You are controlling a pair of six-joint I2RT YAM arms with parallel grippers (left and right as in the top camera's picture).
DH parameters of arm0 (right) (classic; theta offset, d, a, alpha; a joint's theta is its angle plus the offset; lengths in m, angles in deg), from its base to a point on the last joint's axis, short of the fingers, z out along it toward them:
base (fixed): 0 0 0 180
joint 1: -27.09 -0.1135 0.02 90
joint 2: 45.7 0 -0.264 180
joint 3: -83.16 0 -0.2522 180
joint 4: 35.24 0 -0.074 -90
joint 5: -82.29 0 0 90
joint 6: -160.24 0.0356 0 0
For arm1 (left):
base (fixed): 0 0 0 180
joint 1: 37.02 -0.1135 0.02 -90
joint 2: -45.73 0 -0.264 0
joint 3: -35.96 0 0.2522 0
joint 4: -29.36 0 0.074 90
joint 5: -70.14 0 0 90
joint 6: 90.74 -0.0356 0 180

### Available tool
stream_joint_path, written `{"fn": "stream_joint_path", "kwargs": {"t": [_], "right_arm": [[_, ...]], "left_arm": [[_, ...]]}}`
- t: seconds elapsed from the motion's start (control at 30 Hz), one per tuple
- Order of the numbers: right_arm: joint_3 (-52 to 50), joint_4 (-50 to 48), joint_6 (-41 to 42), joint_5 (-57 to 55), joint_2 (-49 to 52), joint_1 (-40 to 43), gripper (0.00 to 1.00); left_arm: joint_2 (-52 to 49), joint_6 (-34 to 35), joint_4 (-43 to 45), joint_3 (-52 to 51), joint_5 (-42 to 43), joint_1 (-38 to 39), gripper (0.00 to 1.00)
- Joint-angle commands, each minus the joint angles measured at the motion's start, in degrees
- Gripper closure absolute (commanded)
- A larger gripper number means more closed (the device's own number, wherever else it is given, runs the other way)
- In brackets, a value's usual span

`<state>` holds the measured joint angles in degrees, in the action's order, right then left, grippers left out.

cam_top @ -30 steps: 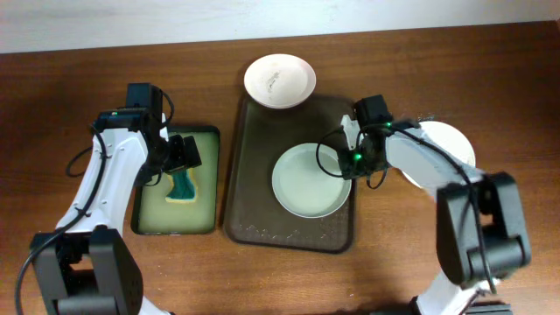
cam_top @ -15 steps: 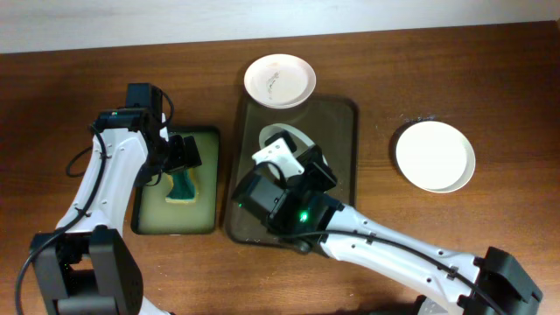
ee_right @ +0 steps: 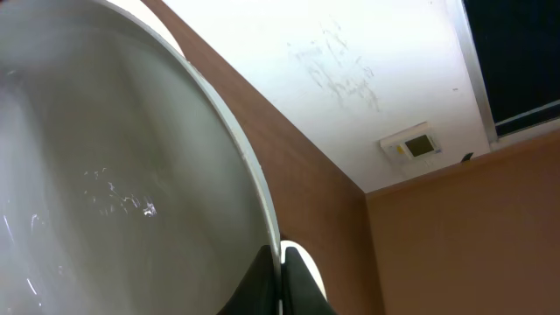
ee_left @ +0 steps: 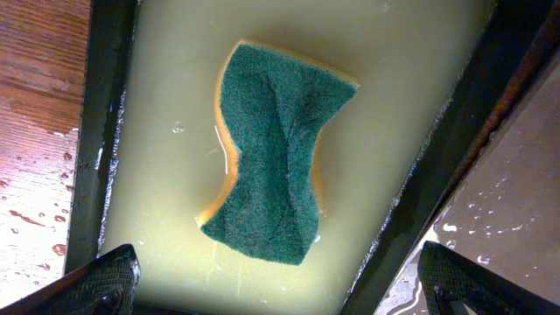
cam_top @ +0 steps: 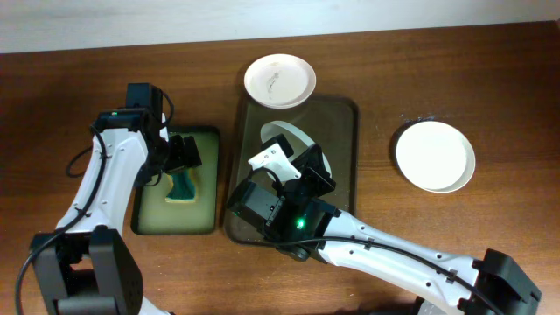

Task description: Clean dirty plates on tray and stack at the side

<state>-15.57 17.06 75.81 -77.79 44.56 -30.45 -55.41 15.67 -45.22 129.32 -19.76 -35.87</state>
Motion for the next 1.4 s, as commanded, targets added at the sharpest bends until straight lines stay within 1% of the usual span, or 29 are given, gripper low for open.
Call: {"fn": "stream_joint_path", "kwargs": {"t": [0.0, 0.07, 0.1, 0.13, 0.17, 0.2, 0.23, 0.27, 0.3, 0.33, 0.37, 0.47, 0.53, 0.57, 0.6, 0.63, 0.7, 0.77, 0.8, 0.87, 0.9, 0.93, 1.0, 1.03, 1.1, 1.2, 1.27, 1.33, 1.37], "right_arm": [[1.6, -0.2, 1.4, 4.0, -1.6, 1.5, 0.96], [1.6, -0.3, 7.5, 15.9, -1.9, 6.7, 0.96], [3.2, 0.4, 8.0, 30.0, -2.1, 14.0, 0.96], [5.6, 3.0, 8.0, 39.1, -2.7, 19.9, 0.96], [8.5, 5.9, 7.2, 48.2, -3.4, 27.1, 0.96], [11.6, 8.7, 4.8, 59.3, -3.6, 37.1, 0.96], [12.3, 9.6, 2.8, 70.9, -3.5, 47.6, 0.96], [12.3, 10.7, 2.8, 77.7, -2.9, 57.0, 0.96], [12.2, 11.5, 2.8, 81.5, -1.5, 65.4, 0.96], [12.2, 11.7, 2.8, 83.0, -0.5, 69.7, 0.96], [12.2, 11.4, 2.9, 83.6, 3.3, 79.5, 0.96], [12.2, 11.4, 4.4, 83.8, 13.3, 90.8, 0.96], [12.2, 12.3, 4.4, 83.6, 16.6, 91.4, 0.96], [12.2, 12.2, 4.7, 82.9, 17.3, 91.2, 0.66], [12.4, 12.3, 5.9, 83.4, 16.4, 91.2, 0.45], [12.6, 12.3, 5.9, 84.0, 13.6, 90.5, 0.38], [13.1, 12.2, 5.6, 84.7, 5.2, 86.5, 0.38], [13.4, 10.2, 1.9, 89.3, -3.7, 76.6, 0.39], [13.4, 8.4, -1.1, 90.0, -5.3, 67.9, 0.39], [13.4, 5.9, -1.3, 89.8, -2.6, 56.3, 0.38], [13.4, 1.6, -1.0, 89.0, 1.8, 50.6, 0.37], [13.4, -3.9, 1.7, 88.8, 6.2, 47.7, 0.37], [13.5, -20.4, 11.6, 89.5, 16.8, 44.5, 0.37], [13.5, -27.2, 11.9, 91.4, 19.9, 43.6, 0.37], [13.5, -40.7, 11.9, 91.5, 25.4, 41.9, 0.44], [13.5, -54.2, 11.2, 91.3, 32.7, 40.2, 0.43], [13.5, -57.4, 11.2, 91.1, 37.0, 39.8, 0.41], [13.5, -53.3, 11.2, 91.1, 37.5, 39.8, 0.41], [13.5, -48.7, 11.2, 93.7, 36.8, 40.0, 0.41]], "left_arm": [[0.7, -0.2, -0.1, -0.1, 0.6, -0.1, 0.0], [0.7, -0.2, -0.1, -0.1, 0.6, -0.1, 0.0], [0.7, -0.2, -0.1, -0.1, 0.6, -0.1, 0.0], [0.7, -0.2, -0.1, -0.1, 0.6, -0.1, 0.0], [0.7, -0.2, -0.1, -0.1, 0.6, -0.1, 0.0], [0.7, -0.2, -0.1, -0.1, 0.6, -0.1, 0.0], [0.7, -0.2, -0.1, -0.1, 0.6, -0.1, 0.0], [0.7, -0.2, -0.1, -0.1, 0.6, -0.1, 0.0], [0.7, -0.2, -0.1, -0.1, 0.6, -0.1, 0.0], [0.7, -0.2, -0.1, -0.1, 0.6, -0.1, 0.0], [0.7, -0.2, -0.1, -0.1, 0.6, -0.1, 0.0], [0.7, -0.2, -0.1, -0.1, 0.6, -0.1, 0.0], [0.7, -0.2, -0.1, -0.1, 0.6, -0.1, 0.0], [0.7, -0.2, -0.1, -0.1, 0.6, -0.1, 0.0], [0.7, -0.2, -0.1, -0.1, 0.6, -0.1, 0.0], [0.7, -0.2, -0.1, -0.1, 0.6, -0.1, 0.0], [0.7, -0.2, -0.1, -0.1, 0.6, -0.1, 0.0], [0.7, -0.2, -0.1, -0.1, 0.6, -0.1, 0.0], [0.7, -0.2, -0.1, -0.1, 0.6, -0.1, 0.0], [0.7, -0.2, -0.1, -0.1, 0.6, -0.1, 0.0], [0.7, -0.2, -0.1, -0.1, 0.6, -0.1, 0.0], [0.7, -0.2, -0.1, -0.1, 0.6, -0.1, 0.0], [0.7, -0.2, -0.1, -0.1, 0.6, -0.1, 0.0], [0.7, -0.2, -0.1, -0.1, 0.6, -0.1, 0.0], [0.7, -0.2, -0.1, -0.1, 0.6, -0.1, 0.0], [0.7, -0.2, -0.1, -0.1, 0.6, -0.1, 0.0], [0.7, -0.2, -0.1, -0.1, 0.6, -0.1, 0.0], [0.7, -0.2, -0.1, -0.1, 0.6, -0.1, 0.0], [0.7, -0.2, -0.1, -0.1, 0.6, -0.1, 0.0]]}}
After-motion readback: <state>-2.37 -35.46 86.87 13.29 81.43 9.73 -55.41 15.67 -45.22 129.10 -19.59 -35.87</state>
